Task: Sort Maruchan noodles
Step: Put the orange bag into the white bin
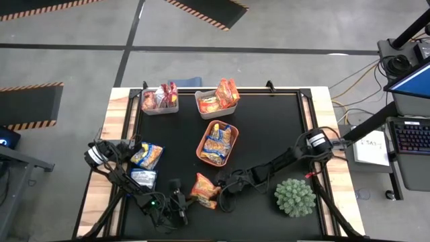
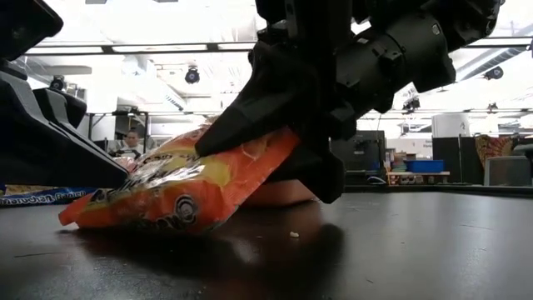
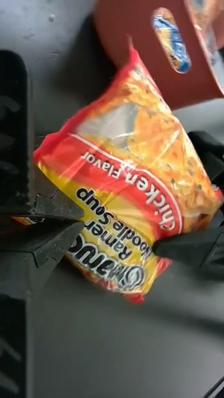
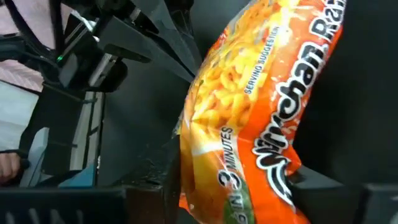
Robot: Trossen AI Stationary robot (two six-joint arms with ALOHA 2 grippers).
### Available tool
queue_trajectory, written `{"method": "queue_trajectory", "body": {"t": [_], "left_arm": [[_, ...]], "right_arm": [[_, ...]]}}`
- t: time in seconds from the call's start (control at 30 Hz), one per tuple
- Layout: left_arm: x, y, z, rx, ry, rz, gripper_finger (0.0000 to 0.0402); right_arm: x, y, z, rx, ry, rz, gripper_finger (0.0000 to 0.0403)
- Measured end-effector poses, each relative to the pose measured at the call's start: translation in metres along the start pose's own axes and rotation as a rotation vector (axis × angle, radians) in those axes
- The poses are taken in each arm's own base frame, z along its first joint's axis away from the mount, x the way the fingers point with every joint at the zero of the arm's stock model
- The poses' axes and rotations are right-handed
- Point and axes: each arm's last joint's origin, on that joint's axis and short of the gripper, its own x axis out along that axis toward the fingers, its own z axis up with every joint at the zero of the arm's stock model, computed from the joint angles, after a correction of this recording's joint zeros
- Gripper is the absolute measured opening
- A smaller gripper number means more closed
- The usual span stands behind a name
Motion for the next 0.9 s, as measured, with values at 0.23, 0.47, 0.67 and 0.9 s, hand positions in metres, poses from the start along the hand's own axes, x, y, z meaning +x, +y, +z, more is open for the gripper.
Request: {"method": "queue_trajectory", "body": {"t": [0.23,0.47,0.67,0.9], "left_arm": [[-0.01,-0.014,0.013,0.106,-0.055,-0.013,0.0],[-0.034,-0.019,0.034,0.171,-0.146,0.006,0.0],[-0.062,-0.013,0.065,0.236,-0.237,0.052,0.0],[-0.084,0.008,0.11,0.263,-0.303,0.139,0.0]], "right_arm": [[-0.013,0.012,0.012,-0.047,-0.016,0.018,0.0117],[-0.023,0.019,0.021,-0.078,-0.034,0.029,0.0105],[-0.026,0.022,0.024,-0.108,-0.045,0.037,0.0086],[-0.03,0.031,0.037,-0.157,-0.078,0.059,0.006]]}}
